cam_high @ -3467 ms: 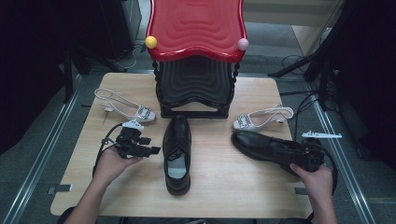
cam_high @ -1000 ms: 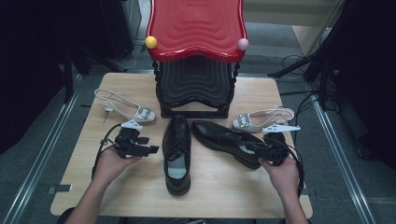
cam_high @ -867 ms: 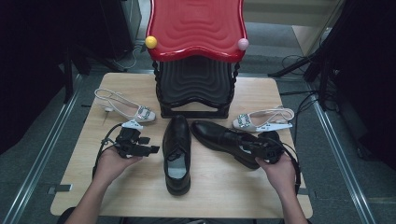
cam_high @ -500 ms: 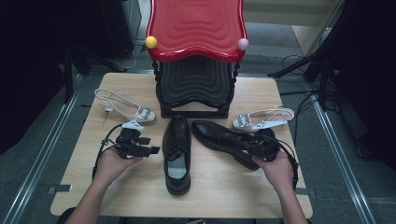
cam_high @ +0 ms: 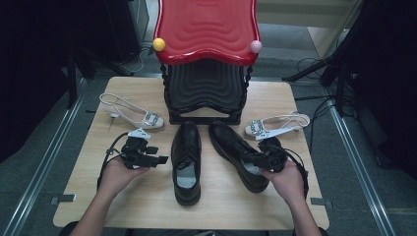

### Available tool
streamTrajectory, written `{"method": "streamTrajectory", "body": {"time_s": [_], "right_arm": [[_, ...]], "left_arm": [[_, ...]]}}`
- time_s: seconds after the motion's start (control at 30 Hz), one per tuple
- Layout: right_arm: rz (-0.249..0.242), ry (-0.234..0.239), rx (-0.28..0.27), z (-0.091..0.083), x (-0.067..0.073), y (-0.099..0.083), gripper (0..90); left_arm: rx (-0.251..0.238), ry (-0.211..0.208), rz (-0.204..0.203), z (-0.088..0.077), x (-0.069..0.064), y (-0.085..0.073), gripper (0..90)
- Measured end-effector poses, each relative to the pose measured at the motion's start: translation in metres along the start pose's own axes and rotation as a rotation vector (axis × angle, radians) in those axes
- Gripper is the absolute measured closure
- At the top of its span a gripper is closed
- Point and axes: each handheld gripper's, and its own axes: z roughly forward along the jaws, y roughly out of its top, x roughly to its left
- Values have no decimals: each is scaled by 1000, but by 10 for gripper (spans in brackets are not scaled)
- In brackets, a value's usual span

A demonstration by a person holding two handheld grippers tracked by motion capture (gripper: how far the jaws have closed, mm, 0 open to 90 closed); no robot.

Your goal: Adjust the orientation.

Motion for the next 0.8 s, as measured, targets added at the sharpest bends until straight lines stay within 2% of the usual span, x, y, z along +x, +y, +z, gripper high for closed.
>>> {"method": "streamTrajectory", "body": {"time_s": [0.4,0.53,0.6,0.8], "right_arm": [[-60,72,26,18,22,8,900],[-77,104,16,24,28,11,900],[-88,100,17,26,31,12,900],[-73,137,7,29,30,13,900]], "left_arm": [[-13,2,-23,-5,-1,-8,370],[-16,6,-27,-6,-2,-11,371],[-15,8,-31,-6,-2,-12,372],[-19,20,-39,-7,-4,-13,414]]}}
